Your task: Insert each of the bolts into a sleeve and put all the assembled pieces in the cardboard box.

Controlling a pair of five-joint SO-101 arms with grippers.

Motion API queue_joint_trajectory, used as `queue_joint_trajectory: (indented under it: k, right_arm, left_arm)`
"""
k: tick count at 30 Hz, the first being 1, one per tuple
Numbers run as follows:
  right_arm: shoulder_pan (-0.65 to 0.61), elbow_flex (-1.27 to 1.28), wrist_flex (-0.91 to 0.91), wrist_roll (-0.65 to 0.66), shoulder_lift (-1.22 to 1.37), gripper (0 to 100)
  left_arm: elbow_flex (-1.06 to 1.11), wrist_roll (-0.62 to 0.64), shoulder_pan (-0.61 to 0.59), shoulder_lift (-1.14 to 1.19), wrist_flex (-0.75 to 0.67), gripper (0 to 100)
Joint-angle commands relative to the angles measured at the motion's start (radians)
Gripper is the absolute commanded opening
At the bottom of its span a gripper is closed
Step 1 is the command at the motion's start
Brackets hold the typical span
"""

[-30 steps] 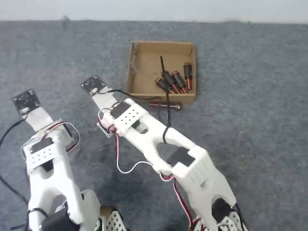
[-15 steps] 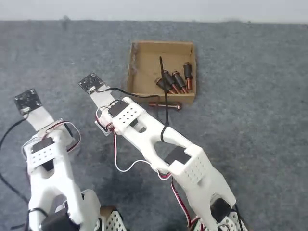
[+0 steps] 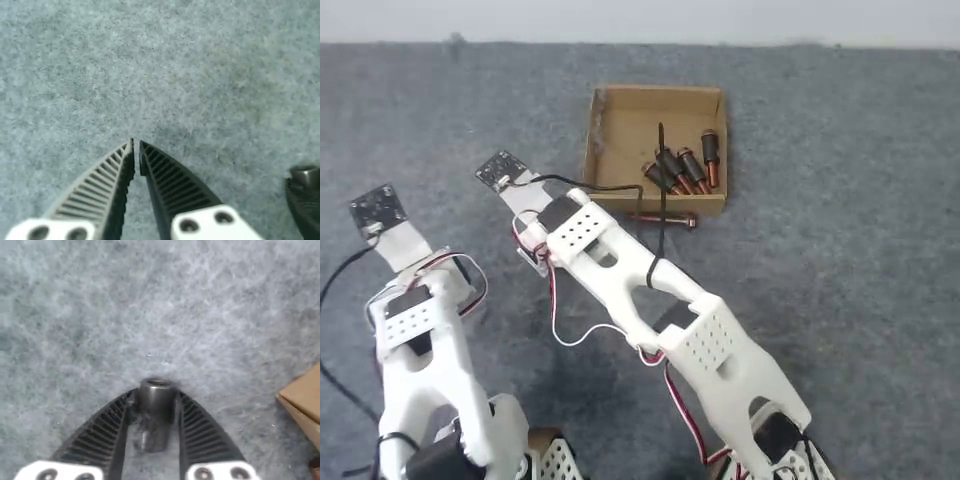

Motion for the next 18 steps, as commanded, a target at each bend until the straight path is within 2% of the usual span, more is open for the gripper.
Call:
queue_joint_trajectory:
  k: [1, 10, 18]
  right_arm:
    - [0.004, -0.087, 0.07, 0.012, -0.004, 0.9]
    - [0.104, -0.12, 0.363, 0.008, -0.171, 0.6]
    - [0.265, -0.115, 0.593, 0.011, -0.366, 0.6]
  left_arm:
    - [-0.05, 0.005, 0.006, 0.002, -0.021, 1]
    - [-0.048, -0.041, 0.006, 0.003, -0.023, 1]
    - [-0.048, -0.043, 0.006, 0.005, -0.023, 1]
